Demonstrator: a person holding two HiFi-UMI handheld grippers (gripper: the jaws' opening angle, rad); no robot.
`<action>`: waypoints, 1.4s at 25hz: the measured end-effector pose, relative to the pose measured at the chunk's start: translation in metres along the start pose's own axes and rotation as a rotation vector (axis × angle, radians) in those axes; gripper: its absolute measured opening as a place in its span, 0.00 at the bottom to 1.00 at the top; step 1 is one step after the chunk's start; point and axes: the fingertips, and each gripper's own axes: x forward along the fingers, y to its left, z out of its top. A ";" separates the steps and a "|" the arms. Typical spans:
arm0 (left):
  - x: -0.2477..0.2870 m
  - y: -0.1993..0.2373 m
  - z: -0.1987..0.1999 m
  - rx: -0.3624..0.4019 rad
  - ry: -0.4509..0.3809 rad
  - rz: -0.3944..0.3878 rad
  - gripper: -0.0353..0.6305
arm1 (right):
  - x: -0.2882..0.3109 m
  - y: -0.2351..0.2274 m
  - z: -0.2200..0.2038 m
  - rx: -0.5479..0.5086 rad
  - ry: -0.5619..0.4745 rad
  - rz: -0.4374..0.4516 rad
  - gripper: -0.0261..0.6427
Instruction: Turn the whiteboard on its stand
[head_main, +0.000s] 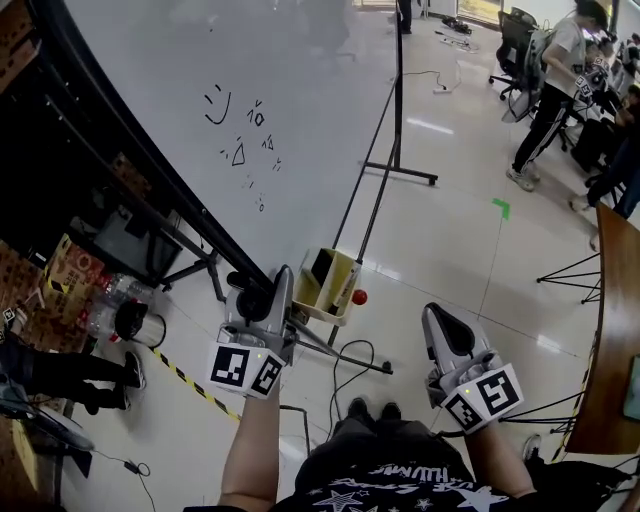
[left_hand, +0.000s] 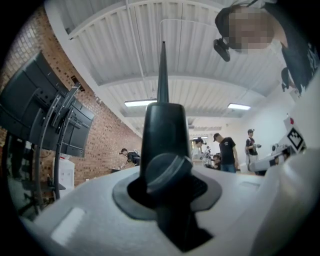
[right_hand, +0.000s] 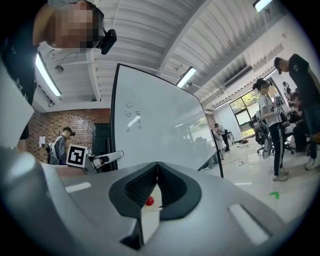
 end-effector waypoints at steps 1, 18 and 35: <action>-0.001 0.000 -0.001 -0.002 0.001 0.002 0.24 | 0.004 -0.001 0.001 0.003 0.000 -0.004 0.05; -0.003 -0.001 0.001 -0.016 0.005 0.011 0.24 | 0.024 0.011 0.020 -0.014 -0.027 -0.011 0.05; -0.033 -0.006 -0.006 0.067 0.068 0.070 0.55 | 0.021 0.014 0.027 -0.023 -0.054 0.039 0.05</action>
